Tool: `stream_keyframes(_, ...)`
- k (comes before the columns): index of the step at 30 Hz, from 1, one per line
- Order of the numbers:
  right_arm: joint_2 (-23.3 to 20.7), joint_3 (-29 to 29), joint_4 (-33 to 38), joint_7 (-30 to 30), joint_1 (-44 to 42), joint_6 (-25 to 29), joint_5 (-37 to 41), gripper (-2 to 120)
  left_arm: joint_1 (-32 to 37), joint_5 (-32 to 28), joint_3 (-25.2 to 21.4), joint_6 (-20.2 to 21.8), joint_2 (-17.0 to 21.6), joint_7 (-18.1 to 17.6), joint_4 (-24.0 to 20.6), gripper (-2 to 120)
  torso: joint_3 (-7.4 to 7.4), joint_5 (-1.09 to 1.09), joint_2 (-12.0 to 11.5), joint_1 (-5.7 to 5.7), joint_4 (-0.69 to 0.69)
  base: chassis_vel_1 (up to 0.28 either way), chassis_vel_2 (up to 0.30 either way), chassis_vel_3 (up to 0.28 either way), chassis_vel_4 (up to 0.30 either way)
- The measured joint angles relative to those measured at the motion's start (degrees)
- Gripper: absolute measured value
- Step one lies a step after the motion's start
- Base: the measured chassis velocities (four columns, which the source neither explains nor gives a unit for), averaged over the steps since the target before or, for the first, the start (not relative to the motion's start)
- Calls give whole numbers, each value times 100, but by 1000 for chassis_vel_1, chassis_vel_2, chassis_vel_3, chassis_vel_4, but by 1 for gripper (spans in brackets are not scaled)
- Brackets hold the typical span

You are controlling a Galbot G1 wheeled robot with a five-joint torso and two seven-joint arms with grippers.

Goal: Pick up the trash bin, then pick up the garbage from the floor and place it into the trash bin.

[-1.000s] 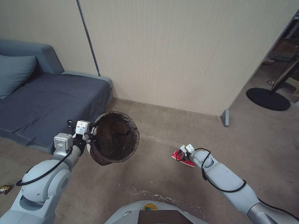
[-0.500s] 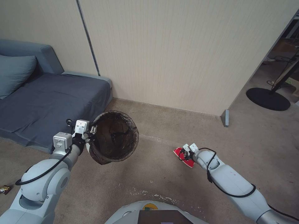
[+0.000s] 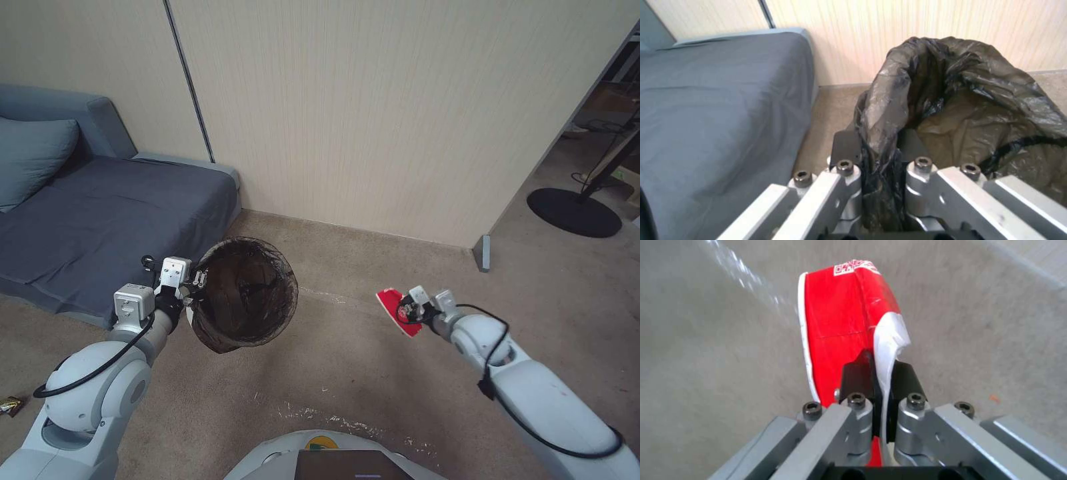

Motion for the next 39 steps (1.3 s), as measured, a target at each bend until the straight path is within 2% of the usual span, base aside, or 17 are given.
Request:
stream_keyframes(1, 0, 0, 0, 0, 0, 0, 0, 0, 0, 0, 0, 0, 0, 0, 0, 7, 0, 0, 0, 0, 0, 0, 0, 0, 0)
stream_keyframes(5, -127, 584, 982, 159, -461, -145, 478, 0, 1, 26, 42, 0, 0, -1, 0, 7, 0, 1, 0, 0, 1, 0, 0, 0, 0)
stream_keyframes(10, -147, 972, 1618, 287, -667, -279, 767, 0, 2, 44, 64, 0, -2, -1, 3, 7, 0, 0, 0, 0, 1, 0, 0, 0, 0)
stream_keyframes(14, -144, 1389, 2401, 601, -772, -383, 1492, 0, -7, 62, 87, 0, 5, 0, 43, 7, 0, 0, 0, 0, 1, 0, 0, 0, 0)
stream_keyframes(15, -144, 1389, 2401, 601, -772, -383, 1492, 0, -7, 62, 87, 0, 5, 0, 43, 7, 0, 0, 0, 0, 1, 0, 0, 0, 0)
stream_keyframes(18, -189, 1518, 2906, 768, -724, -389, 2140, 0, -19, 102, 130, 0, 7, 3, 81, 7, 0, 0, 0, 0, 1, 0, 0, 0, 0)
stream_keyframes(26, -379, 1375, 3526, 815, -336, -387, 2811, 0, -32, 171, 197, 0, 5, 12, 127, 7, 0, 0, 0, 0, 1, 0, 0, 0, 0)
stream_keyframes(28, -563, 1155, 3706, 810, 140, -361, 3120, 0, -50, 203, 223, 0, -7, 12, 154, 7, 0, 0, 0, 0, 0, 0, 0, 0, 0)
stream_keyframes(34, -887, 844, 3724, 790, 781, -325, 3359, 0, -53, 248, 247, 0, -40, 12, 174, 7, 0, 0, 0, 0, 2, 0, 0, 0, 0)
stream_keyframes(36, -1099, 558, 3647, 775, 1120, -290, 3445, 0, -65, 272, 269, 0, -58, 12, 183, 7, 0, 0, 0, 0, 0, 0, 0, 0, 0)
stream_keyframes(39, -1193, 292, 3595, 780, 1360, -280, 3516, 0, -91, 304, 296, 0, -80, 14, 212, 7, 0, 1, 0, 0, 1, 0, 0, 0, 0)
